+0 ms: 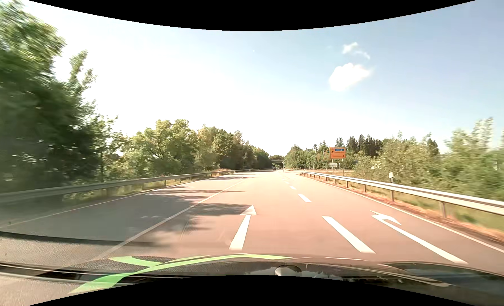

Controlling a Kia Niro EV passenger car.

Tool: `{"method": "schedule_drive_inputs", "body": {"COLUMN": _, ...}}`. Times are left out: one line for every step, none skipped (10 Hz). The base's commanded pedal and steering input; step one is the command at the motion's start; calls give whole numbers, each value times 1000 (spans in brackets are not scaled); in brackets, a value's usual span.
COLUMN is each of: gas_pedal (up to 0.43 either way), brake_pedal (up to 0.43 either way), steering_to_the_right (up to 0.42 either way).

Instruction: Follow the waypoints while adhering to traffic rules and regulations

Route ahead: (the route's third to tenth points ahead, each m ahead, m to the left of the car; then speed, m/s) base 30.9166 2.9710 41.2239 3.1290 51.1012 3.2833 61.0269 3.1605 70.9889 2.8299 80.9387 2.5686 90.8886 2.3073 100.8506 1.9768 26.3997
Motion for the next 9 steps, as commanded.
{"method": "schedule_drive_inputs", "body": {"gas_pedal": 299, "brake_pedal": 0, "steering_to_the_right": 1}}
{"method": "schedule_drive_inputs", "body": {"gas_pedal": 299, "brake_pedal": 0, "steering_to_the_right": 1}}
{"method": "schedule_drive_inputs", "body": {"gas_pedal": 299, "brake_pedal": 0, "steering_to_the_right": 0}}
{"method": "schedule_drive_inputs", "body": {"gas_pedal": 299, "brake_pedal": 0, "steering_to_the_right": 0}}
{"method": "schedule_drive_inputs", "body": {"gas_pedal": 311, "brake_pedal": 0, "steering_to_the_right": 0}}
{"method": "schedule_drive_inputs", "body": {"gas_pedal": 319, "brake_pedal": 0, "steering_to_the_right": 0}}
{"method": "schedule_drive_inputs", "body": {"gas_pedal": 331, "brake_pedal": 0, "steering_to_the_right": 0}}
{"method": "schedule_drive_inputs", "body": {"gas_pedal": 339, "brake_pedal": 0, "steering_to_the_right": 0}}
{"method": "schedule_drive_inputs", "body": {"gas_pedal": 339, "brake_pedal": 0, "steering_to_the_right": 0}}
